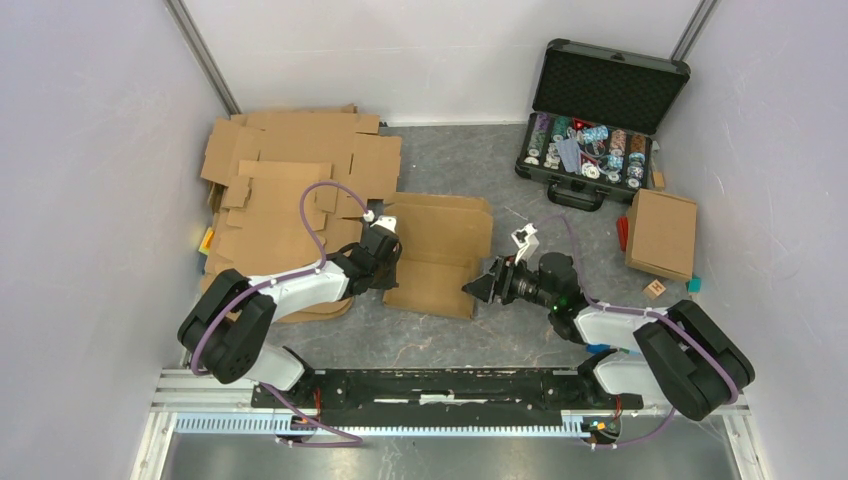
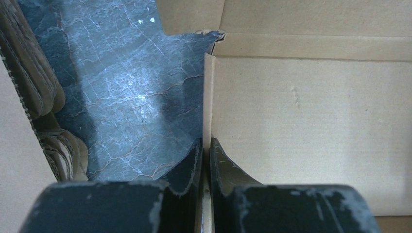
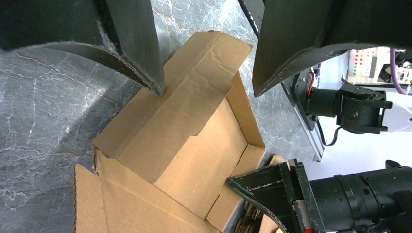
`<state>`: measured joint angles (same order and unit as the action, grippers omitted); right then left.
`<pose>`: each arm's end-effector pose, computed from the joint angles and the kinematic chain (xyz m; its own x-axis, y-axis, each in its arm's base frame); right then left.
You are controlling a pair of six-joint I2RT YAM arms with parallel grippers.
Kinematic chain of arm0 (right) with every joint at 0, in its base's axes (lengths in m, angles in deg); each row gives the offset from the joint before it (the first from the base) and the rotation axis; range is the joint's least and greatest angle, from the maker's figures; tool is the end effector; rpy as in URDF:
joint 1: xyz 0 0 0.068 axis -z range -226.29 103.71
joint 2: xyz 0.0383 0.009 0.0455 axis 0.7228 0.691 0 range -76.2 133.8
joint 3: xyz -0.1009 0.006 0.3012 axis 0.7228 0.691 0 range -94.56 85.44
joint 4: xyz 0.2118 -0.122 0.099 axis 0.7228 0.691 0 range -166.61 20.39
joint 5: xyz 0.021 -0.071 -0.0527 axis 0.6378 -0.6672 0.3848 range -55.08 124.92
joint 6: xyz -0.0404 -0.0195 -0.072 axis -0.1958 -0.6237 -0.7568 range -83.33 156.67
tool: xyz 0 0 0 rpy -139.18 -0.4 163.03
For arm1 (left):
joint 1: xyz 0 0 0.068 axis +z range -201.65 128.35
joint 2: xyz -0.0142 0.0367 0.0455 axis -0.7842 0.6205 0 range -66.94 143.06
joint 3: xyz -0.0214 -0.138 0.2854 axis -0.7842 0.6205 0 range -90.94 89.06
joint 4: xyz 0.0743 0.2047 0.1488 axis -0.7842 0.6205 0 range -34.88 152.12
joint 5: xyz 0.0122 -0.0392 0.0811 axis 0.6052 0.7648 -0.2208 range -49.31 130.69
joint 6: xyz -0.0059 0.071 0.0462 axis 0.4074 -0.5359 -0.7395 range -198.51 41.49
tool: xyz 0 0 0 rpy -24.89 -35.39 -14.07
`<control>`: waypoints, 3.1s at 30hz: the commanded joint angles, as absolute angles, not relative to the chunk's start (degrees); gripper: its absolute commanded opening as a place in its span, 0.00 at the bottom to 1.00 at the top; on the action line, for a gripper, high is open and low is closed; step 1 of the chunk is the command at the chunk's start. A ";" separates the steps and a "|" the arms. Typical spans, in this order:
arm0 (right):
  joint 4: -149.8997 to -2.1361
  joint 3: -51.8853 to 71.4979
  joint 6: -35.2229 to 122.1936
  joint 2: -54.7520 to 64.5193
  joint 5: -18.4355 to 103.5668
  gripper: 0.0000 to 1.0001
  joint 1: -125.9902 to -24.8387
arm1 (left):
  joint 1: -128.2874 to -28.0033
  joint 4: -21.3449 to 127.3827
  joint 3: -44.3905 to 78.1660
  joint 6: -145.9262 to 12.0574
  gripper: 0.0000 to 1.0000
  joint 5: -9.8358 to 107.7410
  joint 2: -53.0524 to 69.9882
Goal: Fold the paper box
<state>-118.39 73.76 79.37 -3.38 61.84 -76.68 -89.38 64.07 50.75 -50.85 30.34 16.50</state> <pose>0.1837 0.1469 0.1756 -0.7659 0.2518 -0.5916 -0.4084 0.5202 0.7501 0.2360 -0.1657 0.1693 -0.8081 0.0478 -0.5871 0.1619 0.9763 -0.1434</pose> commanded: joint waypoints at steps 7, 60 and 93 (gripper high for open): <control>-125.29 74.77 81.92 -1.79 62.79 0.50 -77.13 | -89.80 62.42 49.26 -50.96 0.02 31.11 16.37; -62.72 44.02 60.43 9.40 14.41 0.06 -91.94 | -94.28 61.61 53.87 -43.97 0.02 20.78 7.68; -71.27 43.96 65.95 7.79 18.20 0.50 -88.74 | -94.27 61.89 52.77 -43.65 0.02 21.27 11.77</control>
